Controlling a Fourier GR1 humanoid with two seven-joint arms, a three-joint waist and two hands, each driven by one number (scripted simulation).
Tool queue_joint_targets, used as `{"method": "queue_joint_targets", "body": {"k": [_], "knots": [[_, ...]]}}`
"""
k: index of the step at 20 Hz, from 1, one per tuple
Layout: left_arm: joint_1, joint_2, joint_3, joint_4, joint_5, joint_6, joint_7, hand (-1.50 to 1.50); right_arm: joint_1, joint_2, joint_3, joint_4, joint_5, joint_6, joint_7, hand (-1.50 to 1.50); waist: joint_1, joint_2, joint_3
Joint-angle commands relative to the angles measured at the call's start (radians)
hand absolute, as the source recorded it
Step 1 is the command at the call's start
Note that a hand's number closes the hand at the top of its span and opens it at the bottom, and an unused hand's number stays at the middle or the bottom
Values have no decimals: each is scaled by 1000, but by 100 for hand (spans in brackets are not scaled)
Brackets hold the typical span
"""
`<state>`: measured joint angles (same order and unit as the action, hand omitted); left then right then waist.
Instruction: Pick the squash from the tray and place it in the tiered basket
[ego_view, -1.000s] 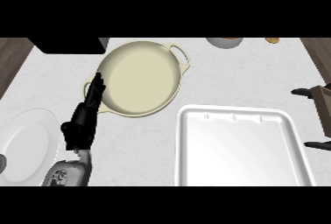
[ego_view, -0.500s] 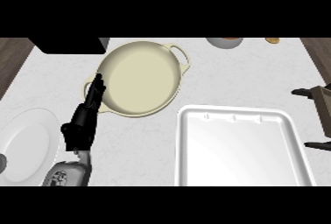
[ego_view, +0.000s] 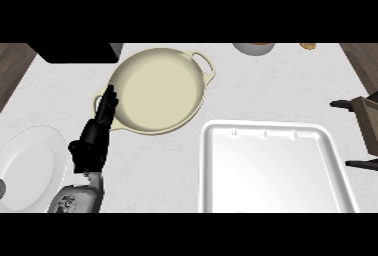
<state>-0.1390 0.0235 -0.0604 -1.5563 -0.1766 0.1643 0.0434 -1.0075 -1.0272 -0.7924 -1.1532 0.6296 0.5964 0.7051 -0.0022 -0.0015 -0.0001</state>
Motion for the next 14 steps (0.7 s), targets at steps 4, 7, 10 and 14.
{"method": "queue_joint_targets", "body": {"k": [4,7,10,14], "knots": [[18,5,13,-3,6,1,-14,0,104,-186,-284,116,-72,16,-2,-150,-31,-5,2],[45,22,29,-9,15,-7,-33,0,197,-217,-425,143,-109,37,-38,-150,-31,-5,2],[-35,11,42,-20,3,24,45,0,321,-291,-565,164,-135,147,-107,-150,-55,-8,3],[103,-3,18,-43,0,28,-34,0,482,-346,-776,287,-143,255,-236,-150,-83,-16,6]]}}
